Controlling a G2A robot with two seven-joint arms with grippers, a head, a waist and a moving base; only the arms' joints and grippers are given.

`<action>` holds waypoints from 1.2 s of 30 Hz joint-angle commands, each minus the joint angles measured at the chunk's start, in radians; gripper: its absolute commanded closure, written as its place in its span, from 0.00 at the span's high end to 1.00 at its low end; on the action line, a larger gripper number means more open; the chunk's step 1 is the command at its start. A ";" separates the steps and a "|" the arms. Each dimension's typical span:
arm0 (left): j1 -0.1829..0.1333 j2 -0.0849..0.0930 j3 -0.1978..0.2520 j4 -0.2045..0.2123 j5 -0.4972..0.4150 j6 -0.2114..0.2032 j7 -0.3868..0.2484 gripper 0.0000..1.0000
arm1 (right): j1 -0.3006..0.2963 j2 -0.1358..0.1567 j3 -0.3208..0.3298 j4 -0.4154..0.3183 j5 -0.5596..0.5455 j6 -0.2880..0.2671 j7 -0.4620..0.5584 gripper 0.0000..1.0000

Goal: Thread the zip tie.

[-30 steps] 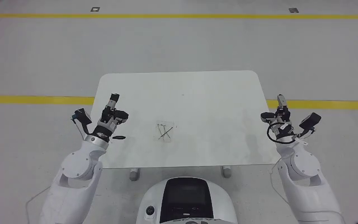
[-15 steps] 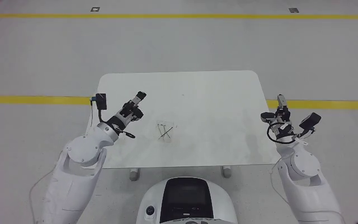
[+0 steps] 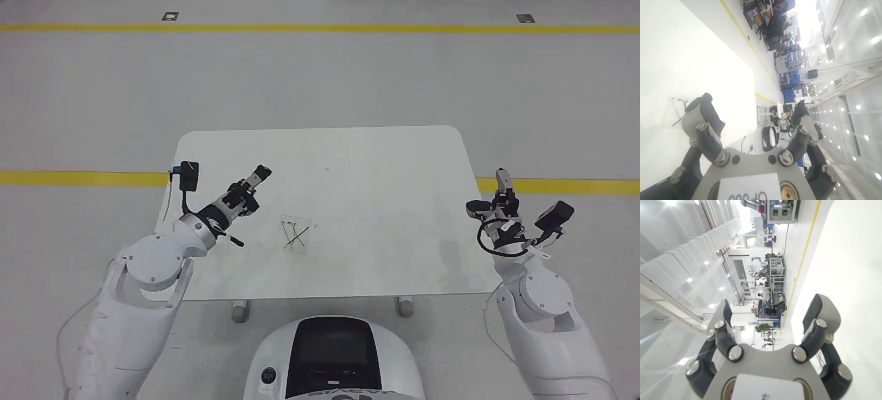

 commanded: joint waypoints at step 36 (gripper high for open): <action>-0.414 -0.014 0.393 0.396 0.440 0.085 -0.608 1.00 | 0.000 0.000 0.000 0.000 0.000 0.000 0.000 1.00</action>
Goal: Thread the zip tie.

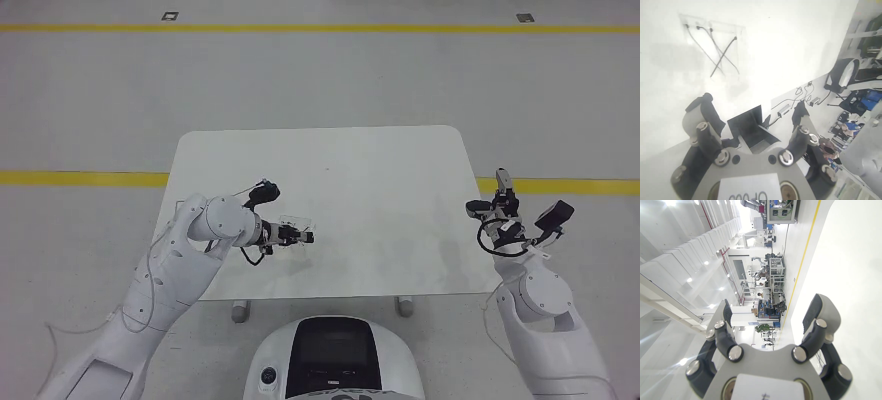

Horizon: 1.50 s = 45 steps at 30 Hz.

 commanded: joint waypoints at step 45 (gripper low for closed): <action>-0.429 -0.200 0.359 0.457 0.129 0.000 -0.177 1.00 | 0.000 0.000 0.000 0.000 0.000 0.000 0.000 1.00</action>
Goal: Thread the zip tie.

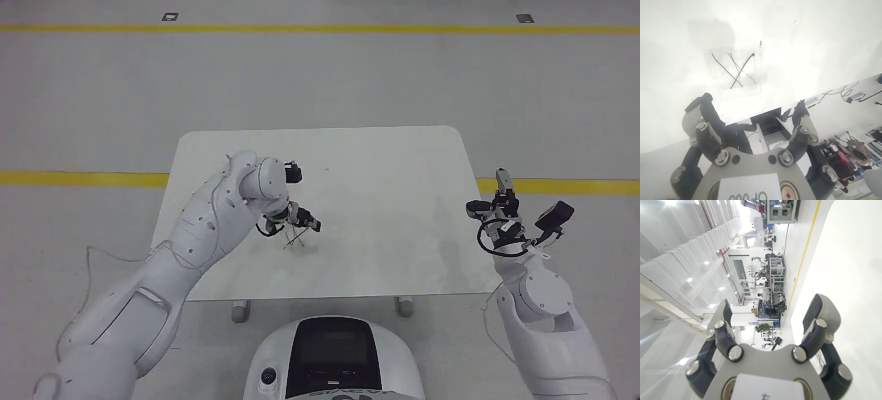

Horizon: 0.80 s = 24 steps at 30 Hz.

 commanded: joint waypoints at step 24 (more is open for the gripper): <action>-0.118 -0.099 0.250 0.193 0.066 0.000 0.000 1.00 | 0.000 0.000 0.000 0.000 0.000 0.000 0.000 1.00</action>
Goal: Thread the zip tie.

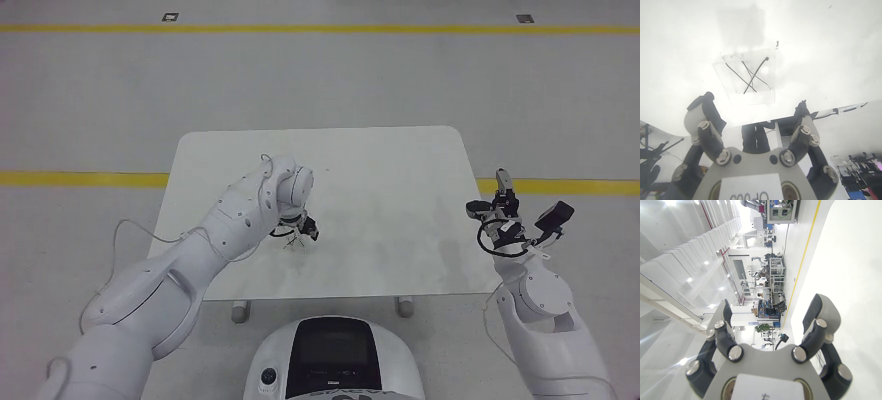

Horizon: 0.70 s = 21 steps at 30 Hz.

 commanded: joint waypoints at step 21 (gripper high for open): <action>-0.041 0.001 0.059 0.048 0.033 -0.108 0.000 1.00 | 0.000 0.000 0.000 0.000 0.000 0.000 0.000 1.00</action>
